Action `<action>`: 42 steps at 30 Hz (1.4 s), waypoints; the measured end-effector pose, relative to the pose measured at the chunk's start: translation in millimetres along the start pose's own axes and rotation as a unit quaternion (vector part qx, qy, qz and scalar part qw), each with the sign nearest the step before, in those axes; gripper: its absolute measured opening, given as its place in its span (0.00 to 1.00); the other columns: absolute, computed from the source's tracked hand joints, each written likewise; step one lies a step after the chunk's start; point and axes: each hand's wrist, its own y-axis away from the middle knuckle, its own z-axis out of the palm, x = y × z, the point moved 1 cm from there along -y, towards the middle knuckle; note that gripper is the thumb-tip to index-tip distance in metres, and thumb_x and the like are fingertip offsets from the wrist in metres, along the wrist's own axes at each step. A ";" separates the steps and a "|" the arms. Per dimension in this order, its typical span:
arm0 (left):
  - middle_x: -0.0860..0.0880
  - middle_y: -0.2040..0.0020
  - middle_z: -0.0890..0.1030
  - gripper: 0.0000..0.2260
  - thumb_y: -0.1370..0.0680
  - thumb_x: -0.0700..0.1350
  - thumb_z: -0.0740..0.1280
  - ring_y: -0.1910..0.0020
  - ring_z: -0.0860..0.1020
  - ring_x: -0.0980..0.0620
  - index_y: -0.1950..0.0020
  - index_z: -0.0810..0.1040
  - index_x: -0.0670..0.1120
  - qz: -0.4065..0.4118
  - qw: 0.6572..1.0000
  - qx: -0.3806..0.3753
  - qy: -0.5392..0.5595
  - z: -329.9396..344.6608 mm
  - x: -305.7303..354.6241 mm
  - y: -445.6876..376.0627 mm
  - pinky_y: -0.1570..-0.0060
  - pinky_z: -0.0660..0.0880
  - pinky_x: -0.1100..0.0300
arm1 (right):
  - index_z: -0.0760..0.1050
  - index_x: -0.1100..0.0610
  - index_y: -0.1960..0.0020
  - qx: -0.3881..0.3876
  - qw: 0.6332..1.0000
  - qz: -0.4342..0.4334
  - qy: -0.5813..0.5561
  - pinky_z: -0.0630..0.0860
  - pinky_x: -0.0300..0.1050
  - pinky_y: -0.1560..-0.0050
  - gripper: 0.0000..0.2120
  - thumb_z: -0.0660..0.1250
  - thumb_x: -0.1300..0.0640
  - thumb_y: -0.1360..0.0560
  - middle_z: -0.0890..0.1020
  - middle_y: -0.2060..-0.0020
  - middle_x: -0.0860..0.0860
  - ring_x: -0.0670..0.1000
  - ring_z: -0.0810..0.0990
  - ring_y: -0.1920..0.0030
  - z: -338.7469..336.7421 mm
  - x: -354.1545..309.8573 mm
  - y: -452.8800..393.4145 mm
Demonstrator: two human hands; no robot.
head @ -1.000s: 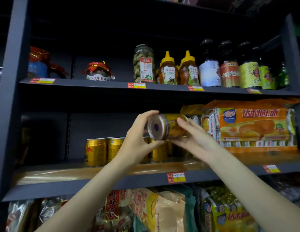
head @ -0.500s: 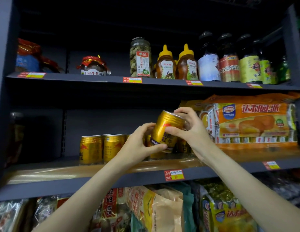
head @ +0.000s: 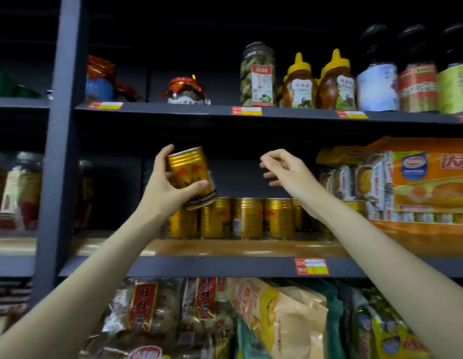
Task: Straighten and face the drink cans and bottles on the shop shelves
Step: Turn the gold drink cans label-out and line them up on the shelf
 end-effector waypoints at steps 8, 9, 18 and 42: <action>0.50 0.43 0.71 0.34 0.32 0.42 0.75 0.47 0.74 0.53 0.31 0.63 0.51 -0.034 0.991 0.040 -0.124 -77.9 -11.8 -21.4 0.54 0.73 0.62 | 0.72 0.54 0.40 -0.041 0.991 -0.084 0.099 0.70 0.32 0.52 0.12 0.62 0.51 0.21 0.76 0.46 0.48 0.45 0.75 0.46 66.8 -16.2 -20.7; 0.50 0.43 0.71 0.35 0.33 0.43 0.76 0.45 0.74 0.51 0.31 0.63 0.51 -0.040 0.983 0.019 -0.176 -80.8 -14.7 -24.1 0.51 0.73 0.59 | 0.72 0.54 0.40 -0.045 0.988 -0.086 0.116 0.71 0.35 0.50 0.12 0.62 0.51 0.21 0.76 0.45 0.49 0.46 0.75 0.45 71.2 -17.3 -23.3; 0.42 0.38 0.74 0.35 0.32 0.46 0.76 0.39 0.73 0.43 0.30 0.65 0.44 -0.168 0.924 -0.090 -0.332 -59.6 -48.6 -33.5 0.43 0.73 0.51 | 0.72 0.51 0.45 -0.098 0.951 -0.079 0.284 0.71 0.53 0.38 0.09 0.63 0.50 0.22 0.74 0.42 0.51 0.50 0.72 0.41 75.5 -9.2 -24.1; 0.48 0.36 0.75 0.25 0.23 0.63 0.59 0.34 0.68 0.46 0.30 0.68 0.52 0.113 0.851 -0.266 -0.438 141.6 -3.3 -12.4 0.38 0.67 0.47 | 0.55 0.50 0.24 -0.266 0.772 0.154 0.556 0.62 0.50 0.30 0.34 0.67 0.47 0.25 0.62 0.26 0.53 0.56 0.62 0.28 -69.2 70.4 -38.4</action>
